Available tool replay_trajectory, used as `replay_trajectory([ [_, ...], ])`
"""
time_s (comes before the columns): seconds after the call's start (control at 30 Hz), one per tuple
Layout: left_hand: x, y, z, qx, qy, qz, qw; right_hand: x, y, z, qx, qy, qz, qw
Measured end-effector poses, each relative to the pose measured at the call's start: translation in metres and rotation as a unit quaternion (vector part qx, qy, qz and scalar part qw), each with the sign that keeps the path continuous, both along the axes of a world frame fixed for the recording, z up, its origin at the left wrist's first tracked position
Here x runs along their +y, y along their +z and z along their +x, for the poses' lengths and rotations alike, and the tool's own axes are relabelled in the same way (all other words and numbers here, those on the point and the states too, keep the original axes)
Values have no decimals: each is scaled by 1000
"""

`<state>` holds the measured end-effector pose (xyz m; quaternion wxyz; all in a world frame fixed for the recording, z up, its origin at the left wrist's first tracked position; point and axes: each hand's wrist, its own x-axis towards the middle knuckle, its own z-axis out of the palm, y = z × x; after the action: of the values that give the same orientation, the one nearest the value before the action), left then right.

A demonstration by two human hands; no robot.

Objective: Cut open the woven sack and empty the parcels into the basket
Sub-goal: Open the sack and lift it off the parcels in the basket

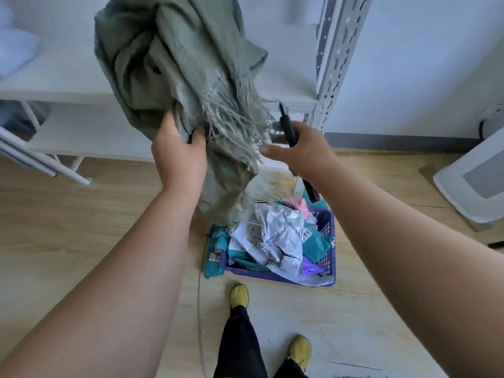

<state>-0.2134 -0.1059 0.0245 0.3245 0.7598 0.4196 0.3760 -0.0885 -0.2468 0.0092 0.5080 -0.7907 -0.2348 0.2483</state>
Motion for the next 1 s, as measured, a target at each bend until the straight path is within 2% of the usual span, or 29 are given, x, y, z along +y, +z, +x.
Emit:
replay_trajectory([
  [0.2, 55, -34, -84, 63, 134, -7, 989, 24, -27, -35, 85, 17, 3, 996],
  [0.33, 93, -63, -114, 70, 175, -16, 982, 44, -43, -50, 69, 36, -38, 996],
  [0.47, 139, -96, -139, 95, 196, 0, 976, 76, -69, -59, 74, 4, -73, 995],
  [0.77, 250, -166, -205, 264, 119, 14, 957, 196, -149, -126, 162, 10, -125, 979],
  [1.0, 303, -261, -242, 381, 94, -7, 920, 240, -245, -140, 185, -14, -153, 971],
])
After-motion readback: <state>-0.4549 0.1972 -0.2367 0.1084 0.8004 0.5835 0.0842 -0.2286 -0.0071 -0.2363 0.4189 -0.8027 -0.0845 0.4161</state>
